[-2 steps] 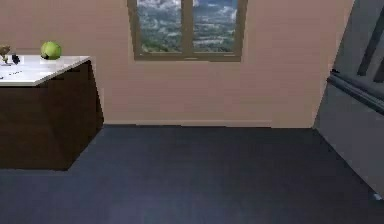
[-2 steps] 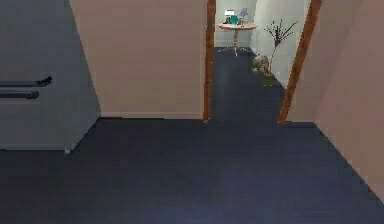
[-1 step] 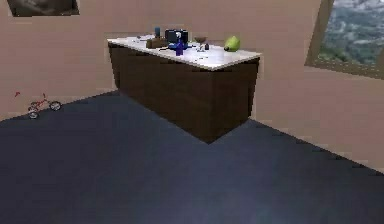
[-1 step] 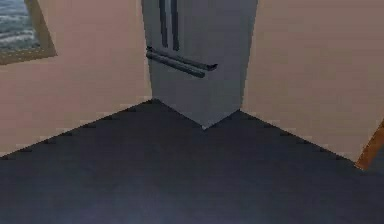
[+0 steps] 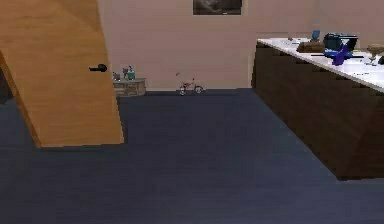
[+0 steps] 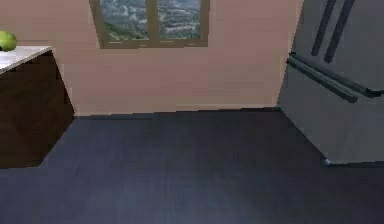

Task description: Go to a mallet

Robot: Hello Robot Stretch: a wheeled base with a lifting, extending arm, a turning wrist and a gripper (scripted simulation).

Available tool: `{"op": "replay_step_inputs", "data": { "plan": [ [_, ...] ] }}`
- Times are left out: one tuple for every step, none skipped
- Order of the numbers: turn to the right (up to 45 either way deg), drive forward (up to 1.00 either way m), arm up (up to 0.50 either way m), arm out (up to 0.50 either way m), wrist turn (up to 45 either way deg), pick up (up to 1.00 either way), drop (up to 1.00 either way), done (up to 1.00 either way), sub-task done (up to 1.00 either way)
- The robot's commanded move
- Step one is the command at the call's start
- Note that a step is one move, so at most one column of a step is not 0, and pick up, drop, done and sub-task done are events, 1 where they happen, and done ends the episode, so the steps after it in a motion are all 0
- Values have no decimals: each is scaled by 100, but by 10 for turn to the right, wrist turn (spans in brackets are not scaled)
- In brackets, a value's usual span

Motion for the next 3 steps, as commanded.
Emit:
{"op": "replay_step_inputs", "data": {
  "plan": [
    [0, 45, 0, 0, 0, 0, 0, 0, 0],
    [-450, 0, 0, 0, 0, 0, 0, 0, 0],
    [0, 90, 0, 0, 0, 0, 0, 0, 0]
  ]
}}
